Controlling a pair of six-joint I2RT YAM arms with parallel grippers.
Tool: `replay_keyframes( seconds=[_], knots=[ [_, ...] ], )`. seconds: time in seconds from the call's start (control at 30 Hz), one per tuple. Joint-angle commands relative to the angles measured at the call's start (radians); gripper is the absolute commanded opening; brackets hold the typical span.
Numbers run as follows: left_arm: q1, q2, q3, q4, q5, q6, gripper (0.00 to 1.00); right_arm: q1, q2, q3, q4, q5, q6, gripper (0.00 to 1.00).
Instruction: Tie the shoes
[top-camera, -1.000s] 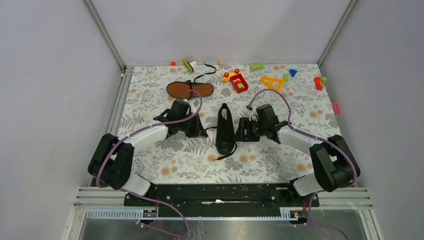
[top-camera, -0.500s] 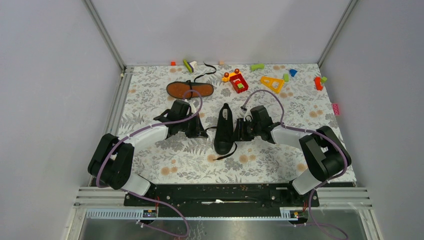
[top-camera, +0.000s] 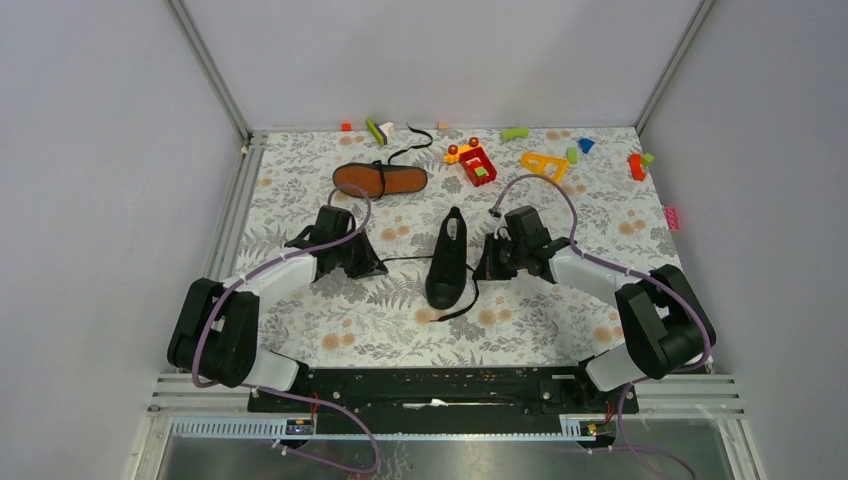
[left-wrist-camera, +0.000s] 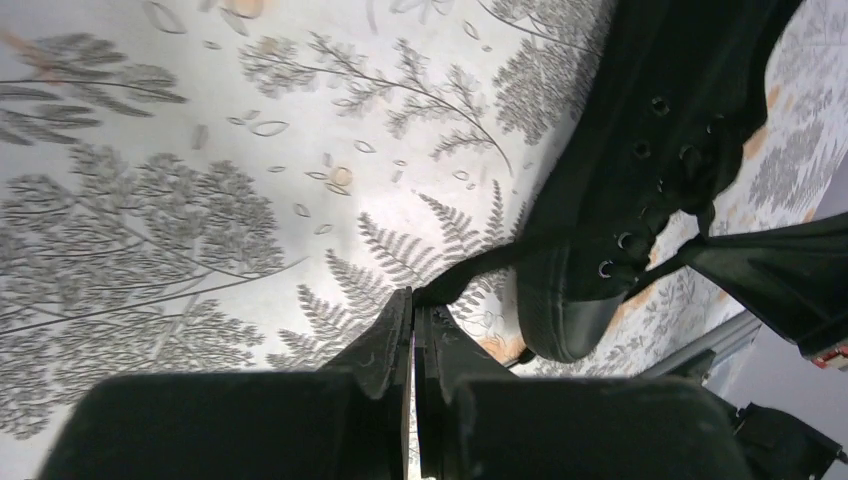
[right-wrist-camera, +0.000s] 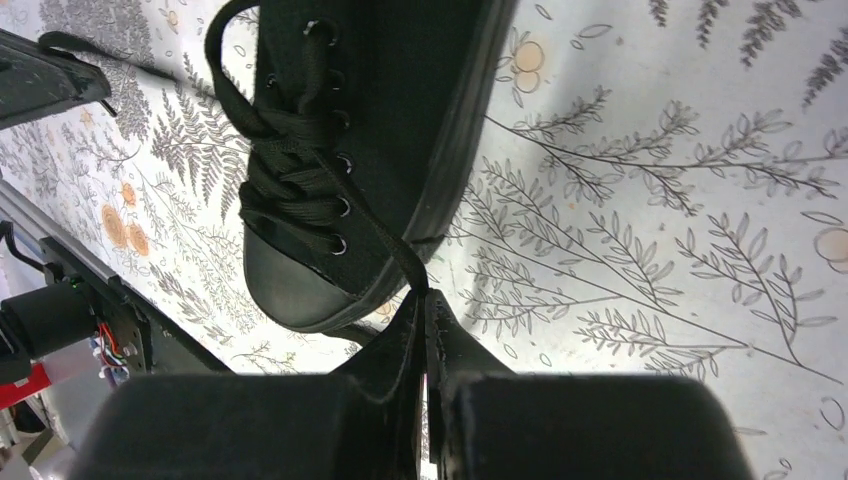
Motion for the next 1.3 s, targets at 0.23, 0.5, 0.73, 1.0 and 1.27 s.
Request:
replay_keyframes(
  seconds=[0.23, 0.5, 0.73, 1.0, 1.27],
  knots=[
    [0.016, -0.009, -0.071, 0.093, 0.017, -0.031, 0.0, -0.023, -0.007, 0.073, -0.05, -0.17, 0.067, 0.1],
    [-0.052, -0.042, -0.079, 0.098, 0.007, -0.045, 0.0, -0.008, 0.014, 0.004, 0.081, -0.177, 0.091, 0.55],
    [-0.052, -0.063, -0.086, 0.072, 0.001, -0.031, 0.0, 0.037, 0.056, -0.026, 0.067, -0.021, 0.012, 0.63],
    [-0.06, -0.074, -0.091, 0.051, -0.005, -0.02, 0.0, 0.12, 0.095, 0.013, -0.044, 0.179, -0.036, 0.46],
    [-0.085, -0.087, -0.1, 0.032, -0.016, -0.013, 0.0, 0.133, 0.073, 0.049, -0.082, 0.214, -0.067, 0.05]
  ],
)
